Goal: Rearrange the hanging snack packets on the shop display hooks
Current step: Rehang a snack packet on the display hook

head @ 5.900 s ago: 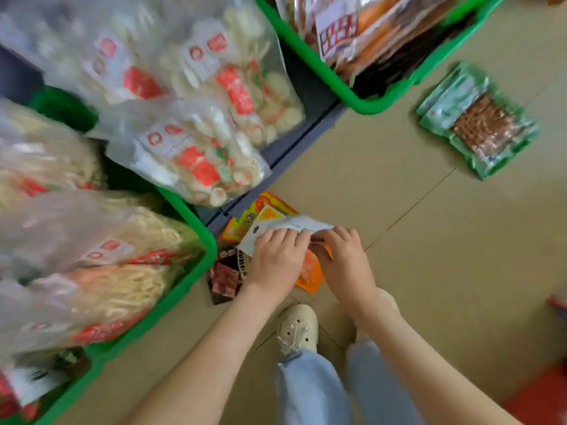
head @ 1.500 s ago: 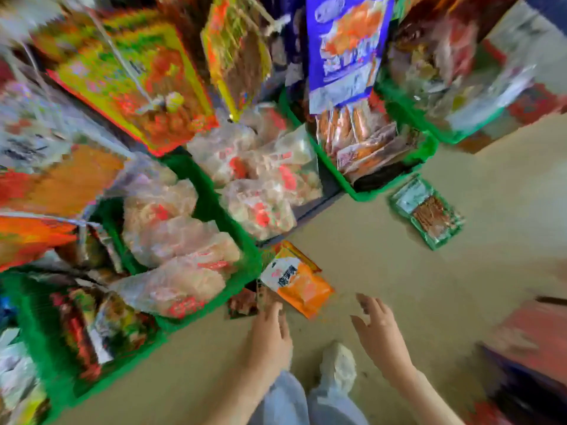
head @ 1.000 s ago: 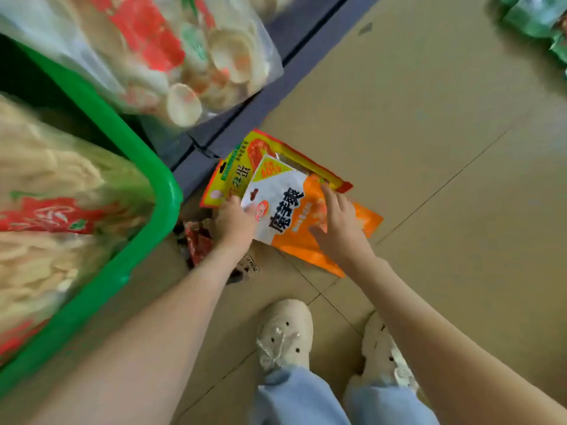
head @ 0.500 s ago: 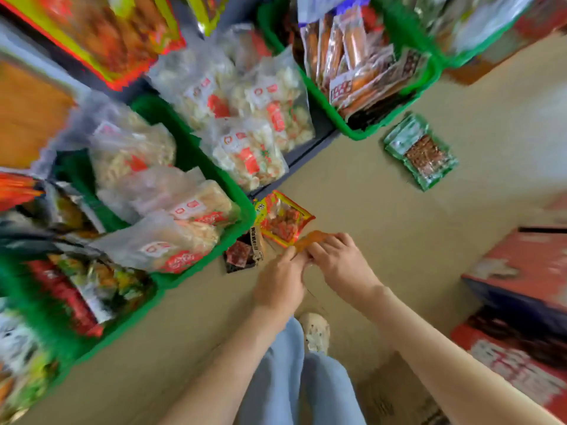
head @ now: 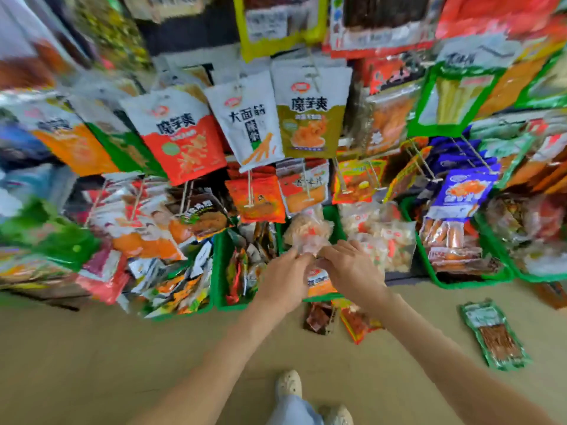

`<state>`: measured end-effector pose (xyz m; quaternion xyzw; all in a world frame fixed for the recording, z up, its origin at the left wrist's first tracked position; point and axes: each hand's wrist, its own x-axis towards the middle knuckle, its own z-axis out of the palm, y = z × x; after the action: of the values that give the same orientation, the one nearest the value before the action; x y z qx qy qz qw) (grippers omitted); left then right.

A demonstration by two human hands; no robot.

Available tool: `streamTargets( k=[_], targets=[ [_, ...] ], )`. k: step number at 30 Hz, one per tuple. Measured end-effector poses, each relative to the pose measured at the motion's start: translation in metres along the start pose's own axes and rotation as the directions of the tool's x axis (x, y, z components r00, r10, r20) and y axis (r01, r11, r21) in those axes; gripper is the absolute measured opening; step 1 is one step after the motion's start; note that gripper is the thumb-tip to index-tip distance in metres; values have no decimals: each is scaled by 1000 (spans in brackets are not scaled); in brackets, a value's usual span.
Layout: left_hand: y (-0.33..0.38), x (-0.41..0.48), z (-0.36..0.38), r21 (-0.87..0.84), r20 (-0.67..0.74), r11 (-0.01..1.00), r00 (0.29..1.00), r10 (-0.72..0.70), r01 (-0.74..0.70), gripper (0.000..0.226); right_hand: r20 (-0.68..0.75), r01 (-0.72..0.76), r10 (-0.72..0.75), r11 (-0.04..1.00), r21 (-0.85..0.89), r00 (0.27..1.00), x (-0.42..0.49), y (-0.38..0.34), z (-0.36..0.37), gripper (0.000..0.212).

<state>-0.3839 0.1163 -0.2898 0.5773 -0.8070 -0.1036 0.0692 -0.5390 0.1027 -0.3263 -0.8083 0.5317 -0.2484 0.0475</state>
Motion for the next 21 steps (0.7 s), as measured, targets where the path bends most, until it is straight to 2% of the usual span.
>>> streamTargets(
  k=[5,7,9,11,13,17,21],
  targets=[
    [-68,-50,-73,1,-216,995,972,-97,100,30,-38,169,-167,982,81,985,57,-100,3,9],
    [-95,-69,-97,43,-298,992,949,-102,120,26,-85,231,-226,972,48,970,79,-144,3,10],
    [-131,-93,-115,74,-376,987,921,-105,143,22,-86,287,-279,954,87,956,98,-190,11,18],
    [-166,-113,-127,71,-438,985,892,-113,159,20,-114,361,-347,920,150,931,116,-225,25,14],
    [-206,-133,-139,49,-500,982,855,-135,183,21,-131,389,-373,911,137,919,134,-263,39,9],
    [-286,-158,-172,108,-561,968,818,-129,228,24,-153,305,-287,946,112,946,174,-340,63,27],
    [-354,-160,-206,152,-588,957,801,-114,247,28,-215,159,-127,977,141,968,217,-393,89,32]
  ],
)
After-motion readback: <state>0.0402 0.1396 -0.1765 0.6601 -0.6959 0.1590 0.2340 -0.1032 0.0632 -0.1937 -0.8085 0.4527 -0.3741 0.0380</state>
